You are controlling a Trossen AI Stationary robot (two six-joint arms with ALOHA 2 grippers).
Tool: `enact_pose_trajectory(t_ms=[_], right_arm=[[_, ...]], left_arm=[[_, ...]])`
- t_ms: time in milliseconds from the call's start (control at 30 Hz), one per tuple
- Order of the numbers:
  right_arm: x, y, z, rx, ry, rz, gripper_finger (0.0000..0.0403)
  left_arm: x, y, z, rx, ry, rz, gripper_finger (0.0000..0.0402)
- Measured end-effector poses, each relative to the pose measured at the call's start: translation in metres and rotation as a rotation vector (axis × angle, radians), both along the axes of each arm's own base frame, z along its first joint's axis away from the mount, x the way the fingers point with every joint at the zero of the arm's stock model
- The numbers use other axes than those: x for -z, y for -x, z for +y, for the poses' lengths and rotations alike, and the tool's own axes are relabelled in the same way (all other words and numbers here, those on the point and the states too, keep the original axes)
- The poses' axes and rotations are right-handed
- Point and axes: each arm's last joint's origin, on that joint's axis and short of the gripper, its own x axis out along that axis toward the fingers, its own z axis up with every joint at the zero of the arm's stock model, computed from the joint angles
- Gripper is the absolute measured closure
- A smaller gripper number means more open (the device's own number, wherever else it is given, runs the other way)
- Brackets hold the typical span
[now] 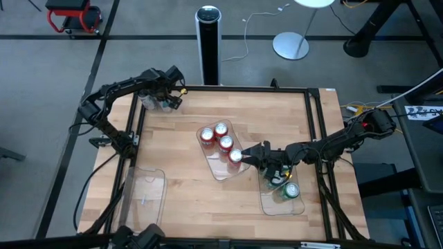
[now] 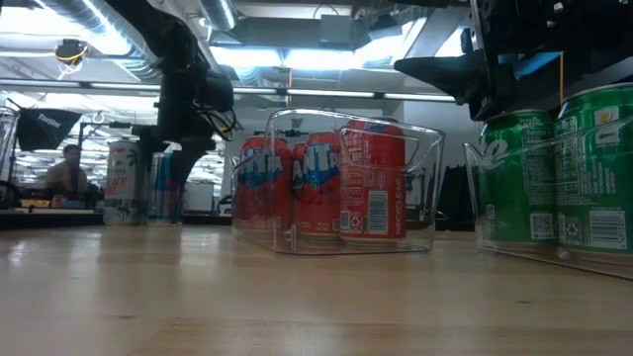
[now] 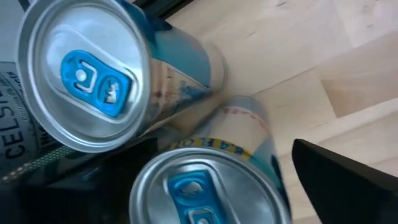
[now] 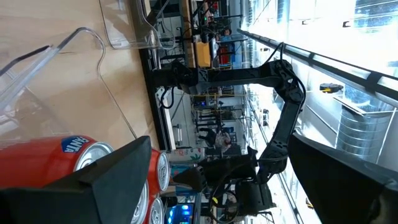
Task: Sort soda cans
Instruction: Put the bottom blue soda can into the left transparent bin
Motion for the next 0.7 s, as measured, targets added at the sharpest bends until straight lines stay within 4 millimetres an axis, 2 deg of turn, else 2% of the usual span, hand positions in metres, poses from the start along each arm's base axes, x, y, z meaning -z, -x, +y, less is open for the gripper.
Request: enact_pose_trajectory(t_ms=[333, 567, 700], right_arm=[[0.0, 0.0, 0.0, 0.0, 0.0, 0.0, 0.0027], [0.0, 0.0, 0.0, -0.001, 0.0, 0.002, 0.0027], [0.0, 0.0, 0.0, 0.0, 0.001, 0.003, 0.0027]], left_arm=[[0.001, 0.0, 0.0, 0.047, 0.025, -0.009, 0.0174], [-0.004, -0.001, -0.007, 0.119, 0.026, 0.011, 0.0175], [-0.021, -0.002, -0.02, 0.165, 0.006, -0.003, 0.0175]])
